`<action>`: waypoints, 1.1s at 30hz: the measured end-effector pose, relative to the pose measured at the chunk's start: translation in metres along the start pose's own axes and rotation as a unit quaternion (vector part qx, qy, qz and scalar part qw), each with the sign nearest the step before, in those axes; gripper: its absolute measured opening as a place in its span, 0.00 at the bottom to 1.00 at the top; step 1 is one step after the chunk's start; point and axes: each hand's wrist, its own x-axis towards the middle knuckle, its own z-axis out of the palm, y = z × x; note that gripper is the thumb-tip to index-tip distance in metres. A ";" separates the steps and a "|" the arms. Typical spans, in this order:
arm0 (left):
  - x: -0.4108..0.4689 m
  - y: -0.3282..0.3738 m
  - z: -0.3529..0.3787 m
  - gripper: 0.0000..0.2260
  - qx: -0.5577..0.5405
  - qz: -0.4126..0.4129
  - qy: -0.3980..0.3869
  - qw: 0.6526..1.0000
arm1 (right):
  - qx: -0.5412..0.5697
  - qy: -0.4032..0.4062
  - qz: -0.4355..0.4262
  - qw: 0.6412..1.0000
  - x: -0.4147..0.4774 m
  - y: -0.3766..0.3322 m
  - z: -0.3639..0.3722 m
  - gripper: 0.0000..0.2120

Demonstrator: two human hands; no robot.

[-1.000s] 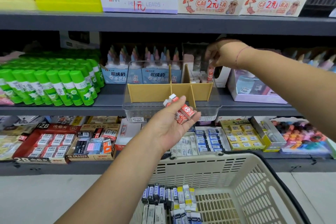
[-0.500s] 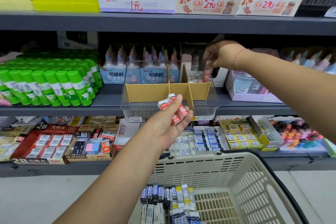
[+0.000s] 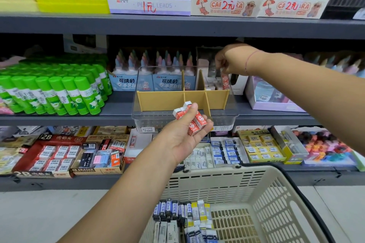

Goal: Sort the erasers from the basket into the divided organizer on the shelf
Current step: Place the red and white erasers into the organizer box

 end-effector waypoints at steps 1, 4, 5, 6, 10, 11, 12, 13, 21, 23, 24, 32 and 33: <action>0.000 0.000 0.000 0.08 -0.001 -0.001 -0.001 1.000 | -0.011 -0.002 -0.007 1.000 0.001 -0.002 0.000 0.08; 0.001 0.000 0.000 0.08 -0.005 -0.004 -0.005 1.000 | -0.033 0.002 -0.020 0.999 0.003 -0.004 0.003 0.09; 0.001 0.000 0.000 0.08 -0.005 -0.004 -0.007 1.000 | -0.039 0.003 -0.023 0.999 0.004 -0.005 0.003 0.09; 0.001 0.000 0.000 0.08 -0.005 -0.004 -0.009 1.000 | -0.042 0.002 -0.026 0.999 0.004 -0.005 0.004 0.09; 0.002 -0.001 0.000 0.08 -0.003 -0.005 -0.011 1.000 | -0.043 -0.006 -0.044 0.998 0.008 -0.008 0.006 0.09; 0.002 -0.001 0.000 0.08 -0.004 -0.006 -0.011 1.000 | -0.036 -0.007 -0.046 0.998 0.007 -0.009 0.007 0.09; 0.002 -0.001 -0.001 0.08 -0.004 -0.006 -0.012 1.000 | -0.024 -0.005 -0.044 0.999 0.007 -0.010 0.007 0.09; 0.002 -0.001 0.000 0.07 -0.004 -0.006 -0.013 1.000 | -0.005 0.000 -0.037 0.999 0.006 -0.010 0.008 0.09; 0.001 -0.001 -0.001 0.07 -0.010 -0.008 -0.012 1.000 | 0.098 0.023 0.042 0.994 0.001 0.006 0.006 0.09; 0.001 -0.001 0.000 0.07 -0.009 -0.011 -0.014 1.000 | 0.088 0.023 0.023 0.996 0.003 0.003 0.003 0.09; 0.002 -0.001 0.000 0.07 -0.010 -0.012 -0.013 1.000 | 0.075 0.024 0.012 0.997 0.003 0.001 0.002 0.09; 0.001 0.000 -0.001 0.08 -0.008 -0.009 -0.008 1.000 | -0.018 0.023 -0.048 0.998 0.004 -0.009 0.014 0.09; 0.000 0.000 -0.001 0.08 -0.007 -0.009 -0.008 1.000 | -0.018 0.025 -0.052 0.998 0.004 -0.010 0.018 0.09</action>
